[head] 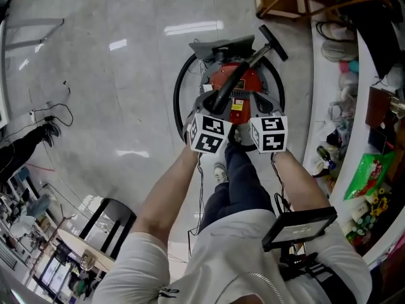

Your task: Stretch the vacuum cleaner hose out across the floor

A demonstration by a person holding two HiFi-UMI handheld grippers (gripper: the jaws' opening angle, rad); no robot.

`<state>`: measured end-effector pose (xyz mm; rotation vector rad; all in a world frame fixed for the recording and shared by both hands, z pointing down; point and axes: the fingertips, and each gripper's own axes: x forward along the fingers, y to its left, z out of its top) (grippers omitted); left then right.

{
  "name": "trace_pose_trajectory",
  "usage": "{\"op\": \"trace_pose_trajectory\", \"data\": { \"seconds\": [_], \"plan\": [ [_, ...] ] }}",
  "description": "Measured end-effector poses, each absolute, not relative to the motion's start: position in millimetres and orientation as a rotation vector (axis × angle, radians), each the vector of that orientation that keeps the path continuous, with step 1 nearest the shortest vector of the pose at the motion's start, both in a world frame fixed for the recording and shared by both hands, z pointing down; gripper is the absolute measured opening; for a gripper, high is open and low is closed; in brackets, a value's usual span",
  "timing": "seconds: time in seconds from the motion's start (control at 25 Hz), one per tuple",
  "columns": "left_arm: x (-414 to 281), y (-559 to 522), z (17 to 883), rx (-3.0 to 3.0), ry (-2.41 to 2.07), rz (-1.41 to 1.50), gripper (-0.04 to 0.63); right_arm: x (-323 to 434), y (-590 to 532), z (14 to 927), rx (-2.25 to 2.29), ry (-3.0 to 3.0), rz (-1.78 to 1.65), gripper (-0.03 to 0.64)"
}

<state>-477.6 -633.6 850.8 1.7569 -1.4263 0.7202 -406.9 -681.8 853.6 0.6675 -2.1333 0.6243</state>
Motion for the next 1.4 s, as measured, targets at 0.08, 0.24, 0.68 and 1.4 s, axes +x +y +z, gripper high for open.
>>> {"op": "trace_pose_trajectory", "data": {
  "seconds": [0.08, 0.24, 0.68, 1.4],
  "plan": [
    [-467, -632, 842, 1.774, -1.415, 0.723, 0.170, -397, -687, 853, 0.685, -2.117, 0.604, 0.002],
    [-446, -625, 827, 1.803, -1.388, 0.718, 0.169, -384, -687, 856, 0.680, -2.097, 0.544, 0.002],
    [-408, -621, 802, 1.890, -1.319, 0.739, 0.170, -365, -686, 872, 0.653, -2.090, 0.312, 0.107],
    [-388, -605, 770, 2.063, -1.142, 0.777, 0.170, -376, -687, 852, 0.349, -2.179, -0.373, 0.172]
  ]
}}
